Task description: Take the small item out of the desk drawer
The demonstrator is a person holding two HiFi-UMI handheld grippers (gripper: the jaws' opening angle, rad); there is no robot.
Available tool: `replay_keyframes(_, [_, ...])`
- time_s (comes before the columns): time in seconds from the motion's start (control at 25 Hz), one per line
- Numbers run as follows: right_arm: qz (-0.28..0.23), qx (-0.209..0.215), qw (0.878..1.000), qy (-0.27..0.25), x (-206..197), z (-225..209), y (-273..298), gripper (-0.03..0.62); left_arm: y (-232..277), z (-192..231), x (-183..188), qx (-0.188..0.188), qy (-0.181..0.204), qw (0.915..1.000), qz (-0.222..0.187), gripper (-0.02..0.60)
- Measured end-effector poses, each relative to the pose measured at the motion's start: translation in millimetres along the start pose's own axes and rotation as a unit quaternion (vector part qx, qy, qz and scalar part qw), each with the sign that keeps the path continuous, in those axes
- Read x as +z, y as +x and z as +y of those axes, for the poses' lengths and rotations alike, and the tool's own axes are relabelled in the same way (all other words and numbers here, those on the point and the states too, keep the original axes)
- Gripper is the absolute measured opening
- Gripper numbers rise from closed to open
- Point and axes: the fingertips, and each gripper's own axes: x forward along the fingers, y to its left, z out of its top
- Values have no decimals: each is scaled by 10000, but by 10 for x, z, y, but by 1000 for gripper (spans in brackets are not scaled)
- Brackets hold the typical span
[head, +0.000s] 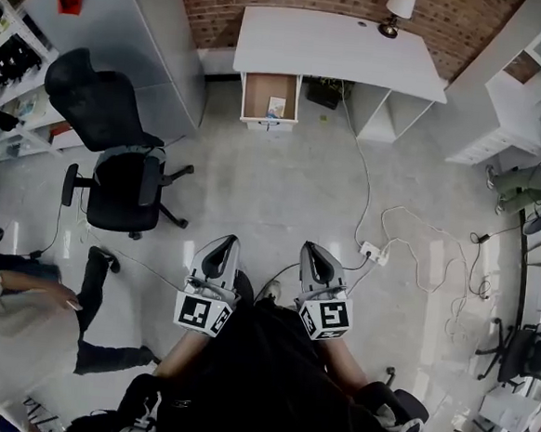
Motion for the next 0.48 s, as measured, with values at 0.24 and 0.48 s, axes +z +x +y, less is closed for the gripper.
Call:
replay_keyframes(0.24, [-8, -52, 10000, 24, -25, -223, 282, 29, 333, 117, -150, -30, -95, 9998, 160, 12])
replay_keyframes(0.48, [16, -132, 9999, -29, 81, -533, 985, 29, 1027, 517, -158, -110, -161, 9997, 138, 12])
